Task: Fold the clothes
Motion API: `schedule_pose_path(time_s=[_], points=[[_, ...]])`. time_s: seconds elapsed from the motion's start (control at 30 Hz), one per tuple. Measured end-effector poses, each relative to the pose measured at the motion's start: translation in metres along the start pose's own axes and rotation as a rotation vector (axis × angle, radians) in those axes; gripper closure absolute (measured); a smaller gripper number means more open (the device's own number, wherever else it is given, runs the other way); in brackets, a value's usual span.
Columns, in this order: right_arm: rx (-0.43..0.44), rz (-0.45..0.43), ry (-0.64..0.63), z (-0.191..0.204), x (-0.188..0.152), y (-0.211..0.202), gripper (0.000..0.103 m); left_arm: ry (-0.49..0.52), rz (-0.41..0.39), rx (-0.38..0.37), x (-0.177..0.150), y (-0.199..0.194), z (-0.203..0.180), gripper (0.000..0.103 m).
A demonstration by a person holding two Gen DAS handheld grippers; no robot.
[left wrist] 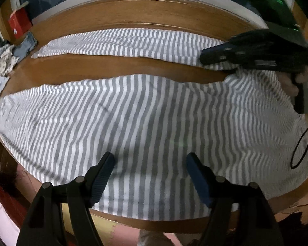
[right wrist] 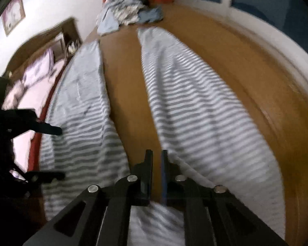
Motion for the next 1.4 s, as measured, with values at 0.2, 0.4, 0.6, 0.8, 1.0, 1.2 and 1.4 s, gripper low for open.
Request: schedule_pose_path(time_s=[0.2, 0.4, 0.6, 0.8, 1.0, 1.2, 1.4], points=[[0.033, 0.091, -0.078, 0.004, -0.028, -0.018, 0.090, 0.014, -0.010, -0.137, 0.013, -0.005, -0.031, 0.033], [-0.040, 0.123, -0.151, 0.012, -0.042, 0.005, 0.091, 0.079, 0.015, -0.123, 0.005, 0.006, -0.049, 0.033], [-0.118, 0.103, -0.043, -0.013, -0.046, 0.014, 0.090, 0.122, 0.014, -0.083, -0.005, 0.005, -0.055, 0.032], [-0.131, 0.045, -0.094, 0.012, -0.028, 0.006, 0.090, -0.039, -0.052, -0.003, -0.001, -0.020, 0.013, 0.032], [0.000, -0.052, -0.136, 0.058, 0.022, 0.028, 0.086, -0.206, -0.083, 0.181, -0.010, -0.040, 0.114, 0.032], [0.165, -0.009, -0.143, 0.110, 0.074, 0.103, 0.086, -0.255, -0.081, 0.243, -0.007, -0.031, 0.174, 0.032], [0.131, 0.009, -0.117, 0.110, 0.105, 0.147, 0.086, -0.204, -0.046, 0.195, -0.002, -0.009, 0.188, 0.031]])
Point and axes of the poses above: each gripper's, at about its wrist camera, not at the fingertips, and y roughly the way its jaws point, z to its left, x to its top, the point moved 6 cm from there along y, roughly the way its jaws point
